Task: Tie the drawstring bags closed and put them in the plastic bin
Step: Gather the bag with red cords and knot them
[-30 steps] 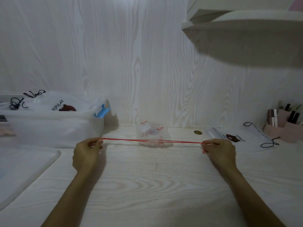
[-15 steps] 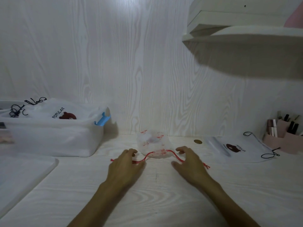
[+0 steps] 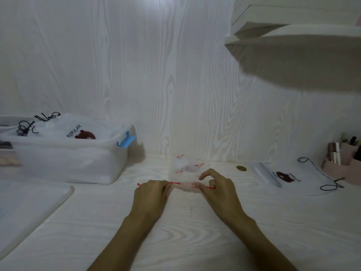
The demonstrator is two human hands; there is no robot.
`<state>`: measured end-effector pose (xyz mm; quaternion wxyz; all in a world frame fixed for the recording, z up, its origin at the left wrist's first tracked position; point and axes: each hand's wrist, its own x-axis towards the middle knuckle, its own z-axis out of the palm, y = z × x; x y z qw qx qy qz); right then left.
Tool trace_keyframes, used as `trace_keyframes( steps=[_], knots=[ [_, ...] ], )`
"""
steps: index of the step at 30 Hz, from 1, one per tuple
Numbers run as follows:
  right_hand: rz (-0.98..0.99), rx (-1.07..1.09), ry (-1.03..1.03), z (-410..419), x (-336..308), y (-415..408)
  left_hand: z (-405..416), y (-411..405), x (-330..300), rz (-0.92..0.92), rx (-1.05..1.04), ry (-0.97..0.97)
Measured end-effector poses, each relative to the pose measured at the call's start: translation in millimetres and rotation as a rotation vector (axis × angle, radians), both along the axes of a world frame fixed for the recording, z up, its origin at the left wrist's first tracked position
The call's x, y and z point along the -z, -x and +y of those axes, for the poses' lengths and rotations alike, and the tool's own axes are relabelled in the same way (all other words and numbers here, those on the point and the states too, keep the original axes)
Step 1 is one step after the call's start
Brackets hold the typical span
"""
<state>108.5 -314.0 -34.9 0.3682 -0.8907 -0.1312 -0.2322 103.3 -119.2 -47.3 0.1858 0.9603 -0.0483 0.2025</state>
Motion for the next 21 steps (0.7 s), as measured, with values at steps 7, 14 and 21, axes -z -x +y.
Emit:
trace_keyframes(
  steps=[7,14,21],
  knots=[
    [-0.082,0.017,0.032,-2.5,-0.5,4.0,8.0,-3.8,-3.6,-0.034,-0.131,-0.083],
    [0.026,-0.076,0.183,4.5,2.3,15.2,5.0,9.2,-2.1,-0.011,-0.125,0.054],
    [-0.003,-0.05,0.212,10.1,3.4,12.3,-14.2,18.2,-9.4,0.199,-0.048,0.431]
  ],
)
